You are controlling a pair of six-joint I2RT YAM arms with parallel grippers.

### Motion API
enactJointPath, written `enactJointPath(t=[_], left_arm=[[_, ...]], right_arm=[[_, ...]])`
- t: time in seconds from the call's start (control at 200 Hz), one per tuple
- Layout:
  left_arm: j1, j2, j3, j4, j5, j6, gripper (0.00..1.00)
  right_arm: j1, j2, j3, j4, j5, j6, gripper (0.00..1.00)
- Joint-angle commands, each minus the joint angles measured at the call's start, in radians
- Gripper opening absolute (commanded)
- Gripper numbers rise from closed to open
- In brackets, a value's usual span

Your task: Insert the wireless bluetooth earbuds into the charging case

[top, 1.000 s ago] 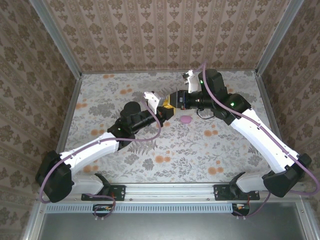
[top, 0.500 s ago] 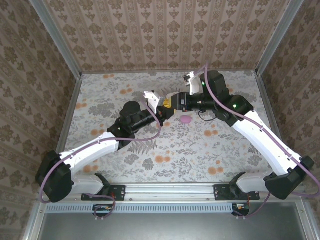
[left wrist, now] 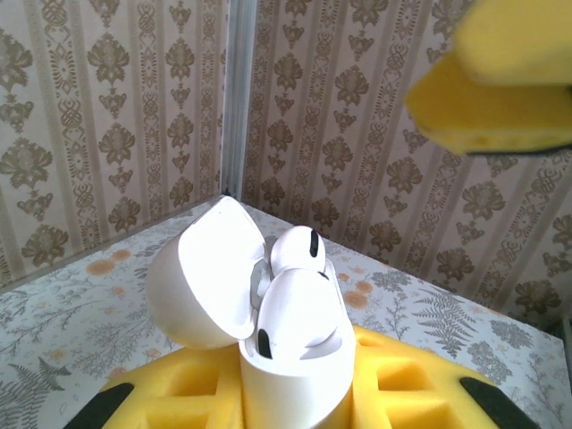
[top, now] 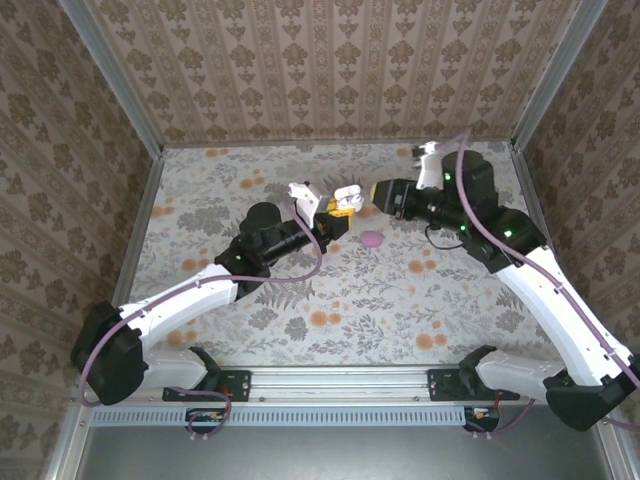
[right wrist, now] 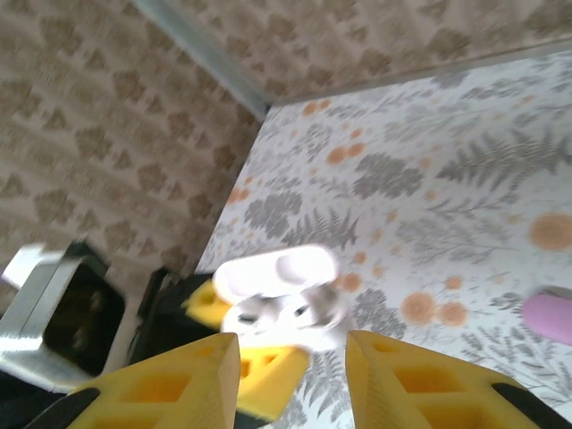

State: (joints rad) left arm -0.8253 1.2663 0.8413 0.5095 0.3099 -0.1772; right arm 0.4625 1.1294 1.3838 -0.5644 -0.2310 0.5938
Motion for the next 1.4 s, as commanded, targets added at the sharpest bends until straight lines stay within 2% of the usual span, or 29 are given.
enactJointPath(t=[0.0, 0.105, 0.3, 0.475, 0.705, 0.965, 1.395], left_arm=[[-0.007, -0.018, 0.027, 0.033, 0.108, 0.065, 0.25], [-0.008, -0.016, 0.059, -0.038, 0.163, 0.110, 0.25], [-0.009, -0.016, 0.070, -0.070, 0.209, 0.182, 0.26], [-0.012, -0.013, 0.100, -0.146, 0.238, 0.226, 0.26], [-0.013, -0.016, 0.092, -0.122, 0.206, 0.214, 0.26], [-0.012, -0.018, 0.080, -0.105, 0.147, 0.197, 0.26], [-0.013, -0.010, 0.084, -0.103, 0.109, 0.173, 0.26]], right_arm=[[-0.066, 0.014, -0.003, -0.008, 0.009, 0.045, 0.41], [-0.112, 0.060, 0.025, -0.038, -0.098, 0.060, 0.42], [-0.120, 0.136, 0.041, -0.007, -0.270, 0.092, 0.45], [-0.122, 0.186, 0.064, -0.016, -0.312, 0.093, 0.47], [-0.121, 0.255, 0.107, -0.083, -0.414, 0.058, 0.46], [-0.121, 0.239, 0.104, -0.155, -0.476, -0.003, 0.43], [-0.123, 0.172, 0.030, -0.138, -0.452, 0.019, 0.44]])
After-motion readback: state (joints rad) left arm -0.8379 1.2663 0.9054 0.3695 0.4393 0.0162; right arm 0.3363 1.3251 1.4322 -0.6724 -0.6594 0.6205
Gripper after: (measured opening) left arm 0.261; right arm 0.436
